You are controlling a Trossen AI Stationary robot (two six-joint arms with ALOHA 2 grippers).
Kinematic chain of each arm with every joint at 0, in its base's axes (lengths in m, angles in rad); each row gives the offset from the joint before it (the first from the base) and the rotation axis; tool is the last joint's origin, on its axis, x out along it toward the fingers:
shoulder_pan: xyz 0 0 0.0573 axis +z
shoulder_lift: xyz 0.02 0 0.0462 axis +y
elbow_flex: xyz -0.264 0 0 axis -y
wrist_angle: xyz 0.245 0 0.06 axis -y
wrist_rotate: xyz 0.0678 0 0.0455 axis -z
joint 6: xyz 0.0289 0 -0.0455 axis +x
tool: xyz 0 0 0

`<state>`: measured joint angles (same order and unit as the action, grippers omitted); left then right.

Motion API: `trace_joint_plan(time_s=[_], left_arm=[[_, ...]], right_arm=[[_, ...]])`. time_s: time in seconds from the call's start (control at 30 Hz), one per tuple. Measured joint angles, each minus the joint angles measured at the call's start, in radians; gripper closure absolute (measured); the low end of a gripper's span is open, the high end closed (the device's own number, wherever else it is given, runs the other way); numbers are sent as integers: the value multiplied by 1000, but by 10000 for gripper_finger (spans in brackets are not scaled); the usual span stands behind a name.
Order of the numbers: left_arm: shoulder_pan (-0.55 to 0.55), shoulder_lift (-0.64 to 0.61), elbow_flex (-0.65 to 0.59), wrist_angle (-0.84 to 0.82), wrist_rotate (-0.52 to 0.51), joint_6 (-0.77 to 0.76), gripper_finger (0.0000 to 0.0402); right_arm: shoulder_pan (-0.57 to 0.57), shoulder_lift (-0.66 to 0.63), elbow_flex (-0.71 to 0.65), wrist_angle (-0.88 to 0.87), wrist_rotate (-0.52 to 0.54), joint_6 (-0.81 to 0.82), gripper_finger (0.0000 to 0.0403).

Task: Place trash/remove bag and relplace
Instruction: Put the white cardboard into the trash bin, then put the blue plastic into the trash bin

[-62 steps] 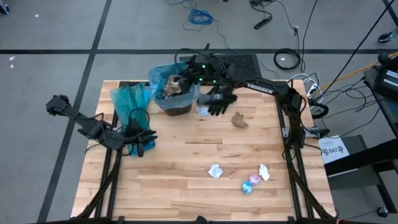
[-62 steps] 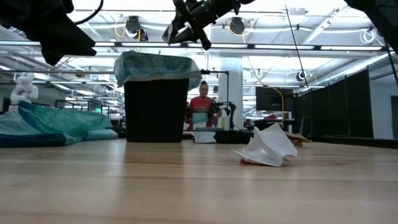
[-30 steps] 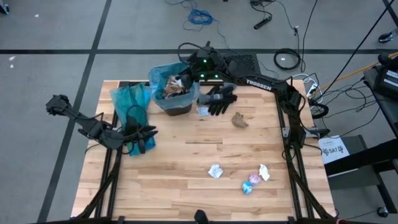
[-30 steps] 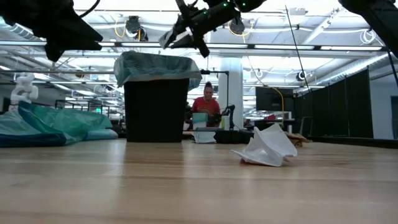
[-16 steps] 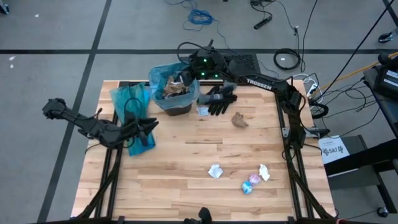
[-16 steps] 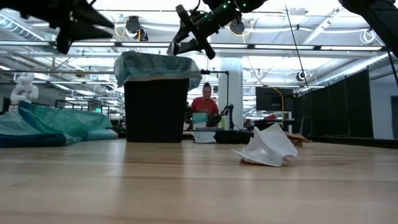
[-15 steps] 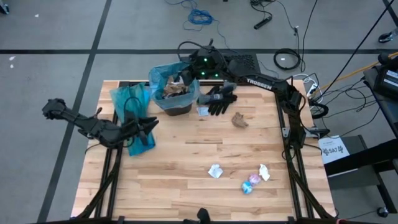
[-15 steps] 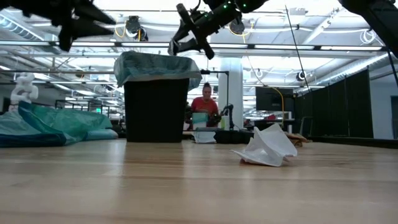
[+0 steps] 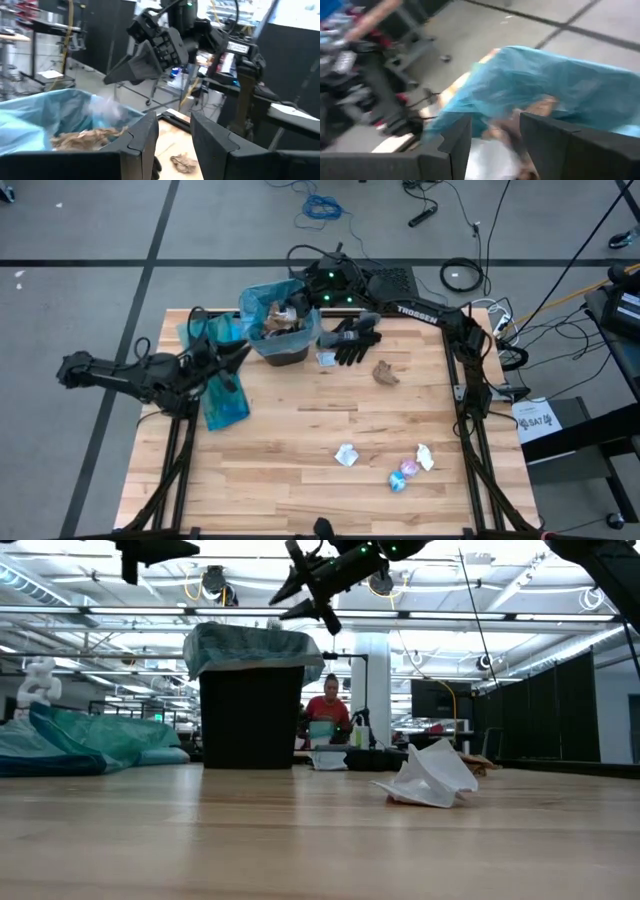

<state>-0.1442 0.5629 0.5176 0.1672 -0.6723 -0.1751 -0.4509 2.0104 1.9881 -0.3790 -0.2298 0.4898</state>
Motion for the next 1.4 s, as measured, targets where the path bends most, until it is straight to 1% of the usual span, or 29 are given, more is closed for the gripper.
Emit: trace_joint_plan(time_s=[0.03, 0.07, 0.13, 0.17, 0.2, 0.27, 0.33, 0.4, 0.47, 0.53, 0.67, 0.83, 0.93, 1.07, 1.13, 1.27, 1.33, 1.4], left_arm=[[16, 7, 3, -1, 31, 0, 281], [30, 17, 7, 0, 57, 0, 281], [53, 34, 9, 2, 86, -1, 281], [63, 41, 9, -1, 97, -2, 281], [70, 49, 9, 0, 106, -2, 281], [82, 61, 9, -1, 131, -2, 281], [89, 71, 9, -1, 151, -2, 281], [94, 75, 8, -3, 154, -2, 281], [94, 74, 8, -1, 154, -2, 281], [94, 74, 8, -5, 154, -3, 281], [94, 43, 8, -76, 159, -10, 281], [94, 8, 8, -217, 219, -119, 281], [94, 3, 8, -261, 266, -152, 281], [94, 3, 8, -291, 323, -183, 281], [94, 3, 11, -326, 363, -199, 282], [89, 4, 73, -495, 438, -213, 282], [83, 4, 106, -566, 448, -213, 282], [78, 4, 137, -603, 449, -213, 282]], right_arm=[[0, 0, 0, 6, -17, -22, 243], [1, 0, 0, 2, 3, -43, 243], [4, 0, 0, -27, 110, -36, 245], [3, 0, 0, -34, 142, -22, 247], [1, 0, 0, -33, 144, -10, 250], [-3, -2, 0, -24, 90, -5, 255], [-6, -6, 0, -33, 3, -18, 258], [-9, -21, 0, -82, -75, -19, 261], [-15, -50, 0, -162, -103, -19, 264], [-23, -81, 0, -290, -100, -41, 266], [-27, -141, 0, -556, -15, -96, 267], [10, -227, 0, -863, 161, -117, 267], [59, -268, 0, -1026, 245, -101, 267], [145, -318, 0, -1179, 282, -26, 267], [200, -333, -1, -1194, 288, 35, 267], [335, -381, -30, -1189, 287, 166, 267], [410, -410, -79, -1190, 293, 257, 267], [496, -436, -142, -1189, 314, 366, 267]])
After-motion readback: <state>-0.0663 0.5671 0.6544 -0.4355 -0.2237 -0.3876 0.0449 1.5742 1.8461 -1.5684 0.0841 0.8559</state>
